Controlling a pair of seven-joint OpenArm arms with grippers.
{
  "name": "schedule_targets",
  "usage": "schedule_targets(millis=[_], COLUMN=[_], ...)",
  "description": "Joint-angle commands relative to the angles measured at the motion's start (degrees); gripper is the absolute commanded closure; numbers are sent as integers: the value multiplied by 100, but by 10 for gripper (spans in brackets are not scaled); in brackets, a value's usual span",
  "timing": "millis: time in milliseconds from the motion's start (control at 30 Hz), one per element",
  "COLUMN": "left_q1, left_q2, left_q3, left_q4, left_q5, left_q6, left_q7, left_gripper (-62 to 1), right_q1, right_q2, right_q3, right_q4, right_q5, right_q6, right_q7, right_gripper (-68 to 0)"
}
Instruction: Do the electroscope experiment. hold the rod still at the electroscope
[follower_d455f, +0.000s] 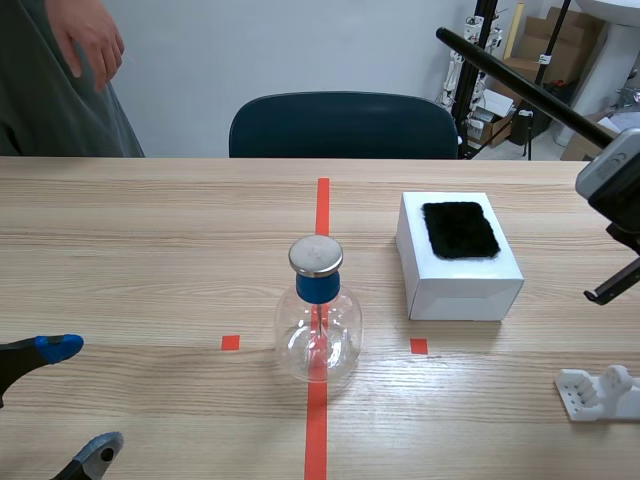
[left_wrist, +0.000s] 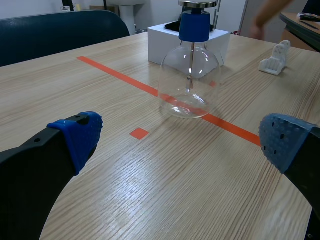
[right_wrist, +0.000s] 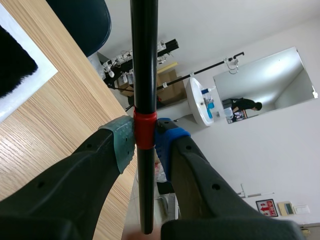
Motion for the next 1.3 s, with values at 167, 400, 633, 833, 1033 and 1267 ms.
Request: schedule_targets(millis=[167,400,633,833,1033,1267], left_q1=[-15,-15,-15,-15,-15,-15], left_q2=[-13,-13,-13,-13,-13,-13], left_q3=[2,2,2,2,2,2], left_q4=[94,94,94,94,94,94], left_q5=[-57,-57,-57,-57,-57,-57], left_q6=[-13,-13,-13,-13,-13,-13], left_q7=[-79,-79,-79,-79,-79,-79], left_gripper=[-623,-623,-623,-623,-623,-623], right_q1=[96,96,96,98,98,48], right_q2=[63,66,251,623,649,649], right_q3=[59,59,59,59,59,39], right_q4=[68,68,70,98,380,863], right_q5=[2,2,-149,-223,-540,-1392], right_q6=[-83,-83,-85,-114,-195,-192], right_q7=[22,22,35,-13,-293,-361], right_gripper=[-22,-22,-22,-22,-22,-22])
